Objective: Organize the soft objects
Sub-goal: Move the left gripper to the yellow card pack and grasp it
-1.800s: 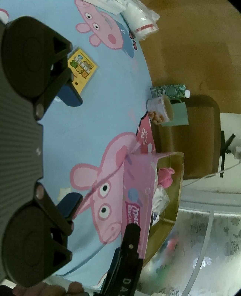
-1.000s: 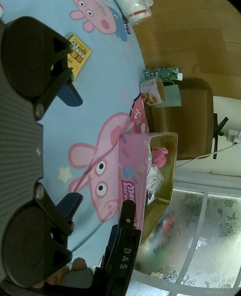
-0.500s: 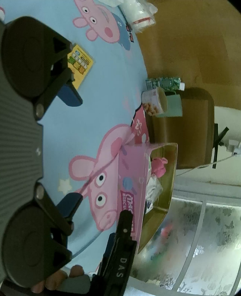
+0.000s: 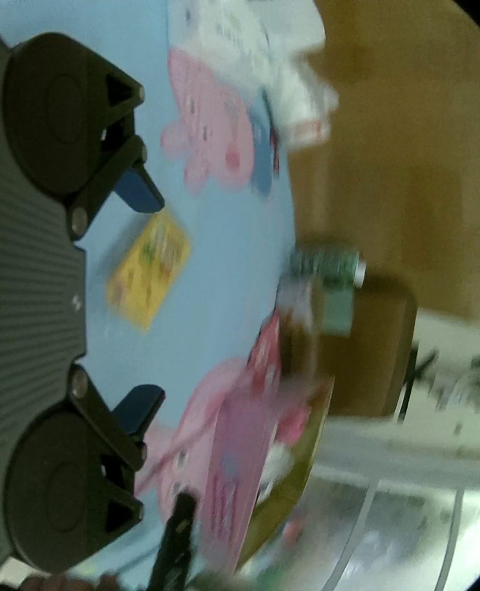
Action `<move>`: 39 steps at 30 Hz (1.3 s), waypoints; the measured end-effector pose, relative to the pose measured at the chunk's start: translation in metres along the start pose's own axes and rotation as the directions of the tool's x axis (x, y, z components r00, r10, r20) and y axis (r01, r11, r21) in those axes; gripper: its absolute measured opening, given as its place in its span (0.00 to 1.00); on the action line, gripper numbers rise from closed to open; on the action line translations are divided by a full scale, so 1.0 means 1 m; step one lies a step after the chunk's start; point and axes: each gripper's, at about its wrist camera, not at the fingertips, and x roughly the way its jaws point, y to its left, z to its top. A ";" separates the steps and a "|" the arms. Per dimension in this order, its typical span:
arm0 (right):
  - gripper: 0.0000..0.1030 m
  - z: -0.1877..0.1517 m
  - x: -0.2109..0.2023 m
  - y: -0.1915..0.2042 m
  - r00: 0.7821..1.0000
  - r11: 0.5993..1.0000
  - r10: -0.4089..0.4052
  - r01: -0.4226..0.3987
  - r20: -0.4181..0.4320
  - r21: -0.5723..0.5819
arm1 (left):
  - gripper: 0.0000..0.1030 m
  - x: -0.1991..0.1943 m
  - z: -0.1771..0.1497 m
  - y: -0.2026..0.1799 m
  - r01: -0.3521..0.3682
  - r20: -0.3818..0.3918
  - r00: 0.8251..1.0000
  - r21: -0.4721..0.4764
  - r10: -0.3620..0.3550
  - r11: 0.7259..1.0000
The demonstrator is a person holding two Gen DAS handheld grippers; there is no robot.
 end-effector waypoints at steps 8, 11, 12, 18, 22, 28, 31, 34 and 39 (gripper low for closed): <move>0.76 -0.020 0.017 0.052 0.984 0.963 0.133 -0.157 -0.123 -0.218 | 1.00 0.019 -0.015 0.079 -0.188 -0.072 0.982 -0.199 0.177 0.962; 0.77 -0.026 0.024 0.077 0.969 0.926 0.178 -0.223 -0.171 -0.304 | 1.00 0.018 -0.017 0.083 -0.202 -0.050 0.979 -0.210 0.196 0.957; 0.77 -0.028 0.027 0.084 0.965 0.914 0.186 -0.238 -0.182 -0.328 | 1.00 0.018 -0.017 0.081 -0.207 -0.047 0.978 -0.205 0.202 0.957; 0.77 -0.037 0.048 0.124 0.947 0.833 0.220 -0.308 -0.236 -0.460 | 1.00 0.021 -0.016 0.075 -0.216 -0.040 0.976 -0.181 0.213 0.959; 0.79 -0.040 0.067 0.141 0.942 0.797 0.204 -0.319 -0.267 -0.513 | 1.00 0.021 -0.018 0.077 -0.205 -0.033 0.979 -0.192 0.203 0.960; 0.59 -0.044 0.069 0.150 0.940 0.757 0.231 -0.336 -0.252 -0.560 | 1.00 0.022 -0.017 0.076 -0.208 -0.036 0.978 -0.181 0.205 0.961; 0.59 -0.046 0.062 0.144 0.937 0.759 0.242 -0.344 -0.251 -0.553 | 1.00 0.022 -0.017 0.077 -0.203 -0.034 0.979 -0.181 0.200 0.962; 0.59 -0.046 0.054 0.131 0.947 0.786 0.224 -0.316 -0.232 -0.531 | 1.00 0.022 -0.017 0.077 -0.200 -0.033 0.980 -0.179 0.197 0.963; 0.59 -0.046 0.032 0.094 0.968 0.857 0.177 -0.241 -0.178 -0.456 | 1.00 0.024 -0.016 0.071 -0.204 -0.046 0.979 -0.149 0.199 0.968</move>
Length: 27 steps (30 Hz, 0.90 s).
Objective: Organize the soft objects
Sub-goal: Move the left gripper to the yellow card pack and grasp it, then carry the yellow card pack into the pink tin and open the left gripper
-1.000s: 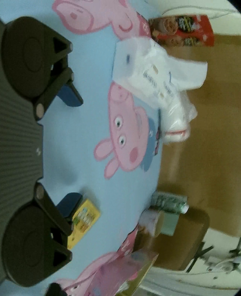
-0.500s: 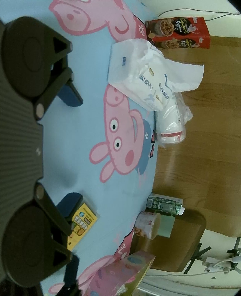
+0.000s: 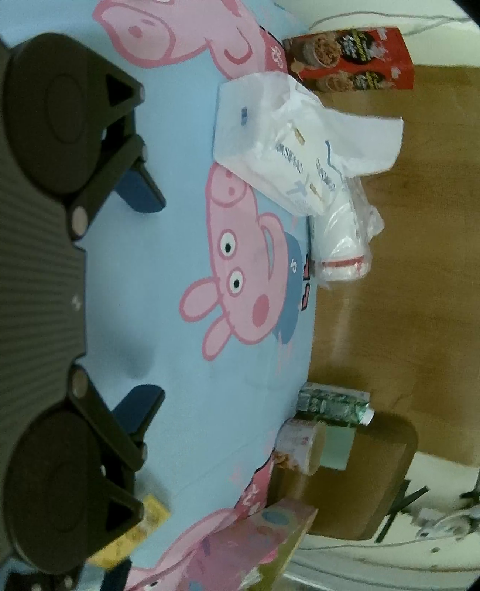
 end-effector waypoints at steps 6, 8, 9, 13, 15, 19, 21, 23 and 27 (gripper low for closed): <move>0.59 -0.017 -0.020 -0.014 0.997 0.996 -0.061 0.059 0.037 0.062 | 0.99 -0.009 0.005 -0.035 0.277 -0.086 0.957 -0.030 -0.278 0.960; 0.59 -0.018 -0.020 -0.017 0.998 0.995 -0.051 0.047 0.043 0.086 | 0.96 -0.010 0.007 -0.057 0.384 -0.139 0.912 -0.031 -0.385 0.923; 0.59 -0.018 -0.021 -0.020 0.998 0.994 -0.042 0.037 0.048 0.100 | 0.91 -0.009 0.007 -0.067 0.417 -0.165 0.895 -0.029 -0.415 0.909; 0.59 -0.021 -0.024 -0.034 0.997 0.983 0.015 -0.029 0.075 0.183 | 0.76 -0.003 0.005 -0.106 0.470 -0.234 0.859 0.008 -0.456 0.882; 0.59 -0.023 -0.027 -0.041 0.995 0.974 0.042 -0.062 0.093 0.219 | 0.45 0.000 0.007 -0.120 0.491 -0.257 0.846 0.033 -0.468 0.870; 0.58 -0.024 -0.032 -0.046 0.991 0.975 0.006 -0.035 0.131 0.218 | 0.43 0.000 0.012 -0.141 0.521 -0.271 0.828 0.046 -0.491 0.852; 0.58 -0.021 -0.038 -0.052 0.985 0.975 -0.017 -0.021 0.170 0.221 | 0.43 -0.004 0.020 -0.149 0.537 -0.255 0.824 0.067 -0.506 0.841; 0.58 -0.015 -0.044 -0.058 0.975 0.977 -0.051 0.004 0.216 0.212 | 0.43 -0.009 0.033 -0.163 0.557 -0.238 0.818 0.099 -0.524 0.824; 0.58 0.001 -0.053 -0.079 0.951 0.974 -0.124 0.062 0.283 0.217 | 0.43 -0.011 0.061 -0.202 0.570 -0.205 0.819 0.184 -0.536 0.800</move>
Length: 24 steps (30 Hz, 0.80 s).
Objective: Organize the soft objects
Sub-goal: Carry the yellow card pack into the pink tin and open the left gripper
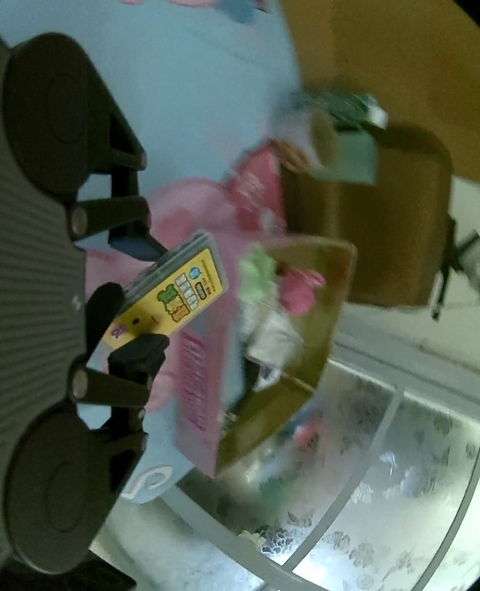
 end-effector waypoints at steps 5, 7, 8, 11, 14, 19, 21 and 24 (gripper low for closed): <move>0.58 0.029 0.014 -0.034 0.995 0.997 -0.078 0.076 0.065 0.029 | 0.46 0.030 0.041 -0.026 0.008 0.030 0.999 0.054 -0.010 0.999; 0.58 0.039 0.026 -0.049 0.991 0.994 -0.111 0.109 0.078 0.031 | 0.61 0.047 0.057 -0.034 -0.019 0.037 0.999 0.070 0.016 0.997; 0.58 0.044 0.034 -0.056 0.986 0.990 -0.140 0.138 0.088 0.026 | 0.73 0.056 0.064 -0.037 -0.051 0.054 0.997 0.078 0.047 0.996; 0.64 0.050 0.061 -0.073 0.962 0.965 -0.255 0.260 0.095 -0.032 | 0.78 0.079 0.073 -0.041 -0.190 0.095 0.979 0.115 0.179 0.975; 0.69 0.047 0.062 -0.083 0.951 0.953 -0.298 0.301 0.087 -0.019 | 0.84 0.079 0.070 -0.039 -0.197 0.103 0.977 0.107 0.186 0.975; 0.69 0.034 0.035 -0.080 0.937 0.947 -0.317 0.320 0.144 0.004 | 0.91 0.051 0.062 -0.043 -0.253 0.195 0.954 0.109 0.229 0.961; 0.69 0.029 0.023 -0.078 0.935 0.948 -0.318 0.317 0.156 0.032 | 0.94 0.041 0.061 -0.043 -0.274 0.210 0.945 0.095 0.250 0.957; 0.69 0.025 0.004 -0.075 0.929 0.944 -0.329 0.320 0.167 0.082 | 0.96 0.030 0.054 -0.047 -0.347 0.220 0.923 0.113 0.317 0.931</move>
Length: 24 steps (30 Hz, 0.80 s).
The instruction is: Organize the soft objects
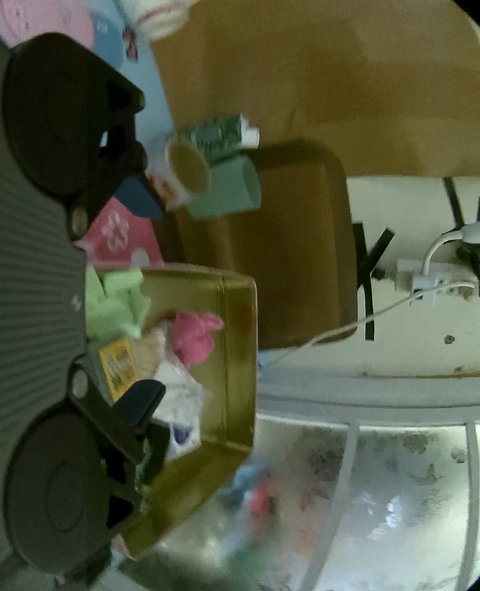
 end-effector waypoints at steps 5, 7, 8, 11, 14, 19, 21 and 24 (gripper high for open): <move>0.69 0.000 -0.025 -0.008 1.000 0.996 -0.009 0.010 -0.020 0.089 | 0.98 -0.020 -0.024 -0.001 -0.027 -0.047 0.999 0.028 0.028 0.999; 0.70 0.001 -0.031 -0.010 0.999 0.992 -0.007 0.011 -0.035 0.123 | 1.00 -0.030 -0.034 0.001 -0.014 -0.064 0.998 0.017 0.015 1.000; 0.70 0.000 -0.035 -0.012 0.999 0.990 -0.002 0.008 -0.044 0.139 | 1.00 -0.034 -0.038 0.003 -0.010 -0.069 0.998 0.013 0.011 1.000; 0.70 -0.002 -0.041 -0.012 0.997 0.986 0.013 0.001 -0.078 0.169 | 1.00 -0.045 -0.051 0.008 -0.011 -0.085 0.996 0.002 0.012 1.000; 0.70 -0.005 -0.045 -0.008 0.993 0.983 0.028 -0.007 -0.112 0.185 | 1.00 -0.054 -0.060 0.014 -0.029 -0.095 0.995 -0.005 0.028 1.000; 0.70 -0.009 -0.049 0.001 0.987 0.979 0.056 -0.025 -0.153 0.201 | 1.00 -0.068 -0.073 0.030 -0.052 -0.106 0.993 -0.038 0.047 0.998; 0.70 -0.010 -0.050 0.005 0.984 0.978 0.066 -0.032 -0.163 0.207 | 1.00 -0.072 -0.078 0.037 -0.063 -0.112 0.992 -0.046 0.058 0.997; 0.70 -0.009 -0.051 0.010 0.981 0.975 0.084 -0.044 -0.177 0.217 | 1.00 -0.076 -0.086 0.044 -0.077 -0.127 0.989 -0.053 0.070 0.996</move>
